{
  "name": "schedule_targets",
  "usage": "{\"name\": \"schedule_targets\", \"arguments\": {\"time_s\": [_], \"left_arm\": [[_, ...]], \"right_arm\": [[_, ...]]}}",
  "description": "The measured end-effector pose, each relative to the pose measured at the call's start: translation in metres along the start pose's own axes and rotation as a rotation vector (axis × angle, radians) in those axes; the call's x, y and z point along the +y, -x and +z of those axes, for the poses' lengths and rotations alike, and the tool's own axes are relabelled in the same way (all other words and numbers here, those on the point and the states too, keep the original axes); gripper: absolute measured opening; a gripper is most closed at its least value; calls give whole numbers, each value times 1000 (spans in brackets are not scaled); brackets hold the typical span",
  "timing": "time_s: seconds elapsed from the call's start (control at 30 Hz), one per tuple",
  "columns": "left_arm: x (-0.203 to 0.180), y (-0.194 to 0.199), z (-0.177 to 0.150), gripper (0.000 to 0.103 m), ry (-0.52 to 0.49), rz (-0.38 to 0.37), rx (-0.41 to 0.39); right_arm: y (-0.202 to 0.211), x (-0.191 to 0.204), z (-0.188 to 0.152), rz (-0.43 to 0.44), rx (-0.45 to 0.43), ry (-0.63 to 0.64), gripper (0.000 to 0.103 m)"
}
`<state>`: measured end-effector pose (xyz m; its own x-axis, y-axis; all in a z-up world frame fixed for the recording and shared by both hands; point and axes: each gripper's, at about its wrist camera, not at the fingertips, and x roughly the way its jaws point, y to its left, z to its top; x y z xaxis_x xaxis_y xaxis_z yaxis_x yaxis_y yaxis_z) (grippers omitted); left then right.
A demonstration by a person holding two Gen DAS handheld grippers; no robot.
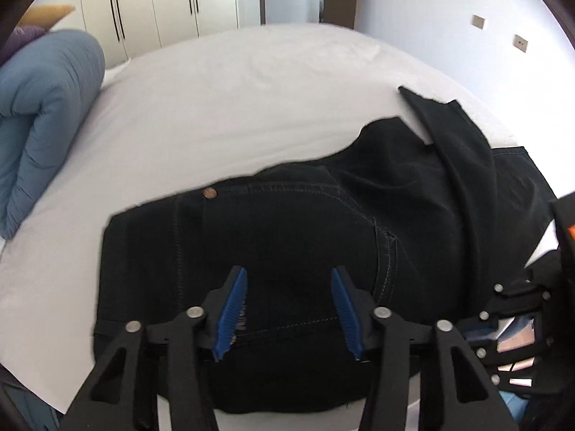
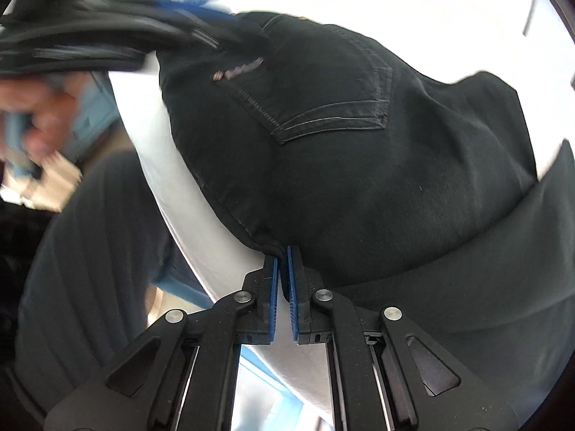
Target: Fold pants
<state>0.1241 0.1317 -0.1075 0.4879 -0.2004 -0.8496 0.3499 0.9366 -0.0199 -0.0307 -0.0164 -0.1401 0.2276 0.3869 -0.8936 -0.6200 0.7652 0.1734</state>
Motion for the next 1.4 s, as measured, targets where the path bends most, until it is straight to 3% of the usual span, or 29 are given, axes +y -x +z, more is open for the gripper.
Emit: {"name": "schedule_targets", "arguments": {"time_s": [0.07,0.13,0.17,0.2,0.27,0.3,0.4,0.53,0.73,0.87,0.97,1.03,1.23,1.27,1.33,1.4], "left_arm": [[-8,-29,-6,45,0,30,72],[-12,-33,-10,46,-3,59,55],[-11,-31,-11,46,12,57,58],[-9,-29,-11,46,21,52,63],[-8,-22,-10,45,20,60,72],[-8,-16,-8,45,23,73,69],[-14,5,6,45,55,53,-6],[-29,6,28,45,80,-17,-43],[-45,-47,24,45,95,-50,69],[-42,-47,18,45,125,-59,55],[-38,-48,17,46,128,-70,64],[-37,-50,16,46,122,-72,64],[-41,-53,19,46,119,-71,57],[-42,-53,19,46,118,-68,56],[-46,-56,21,46,116,-65,54],[-47,-56,21,46,117,-65,55]], "right_arm": [[7,-10,-7,66,-34,-49,8],[22,-22,-16,105,-62,-113,17],[33,-23,-19,117,-79,-135,29],[47,-30,-24,134,-115,-168,52],[72,-45,-32,134,-191,-234,82],[88,-61,-37,129,-246,-290,83],[120,-111,-32,71,-298,-405,83],[143,-192,-4,-160,-282,-529,83],[130,-304,61,-320,-156,-705,83],[91,-348,112,-398,-68,-747,83],[57,-362,129,-420,-9,-769,83],[33,-369,141,-504,64,-781,83],[-1,-384,139,-550,150,-811,81],[-3,-386,142,-557,146,-806,77],[0,-386,145,-549,133,-800,51],[6,-387,148,-547,123,-789,15]]}}
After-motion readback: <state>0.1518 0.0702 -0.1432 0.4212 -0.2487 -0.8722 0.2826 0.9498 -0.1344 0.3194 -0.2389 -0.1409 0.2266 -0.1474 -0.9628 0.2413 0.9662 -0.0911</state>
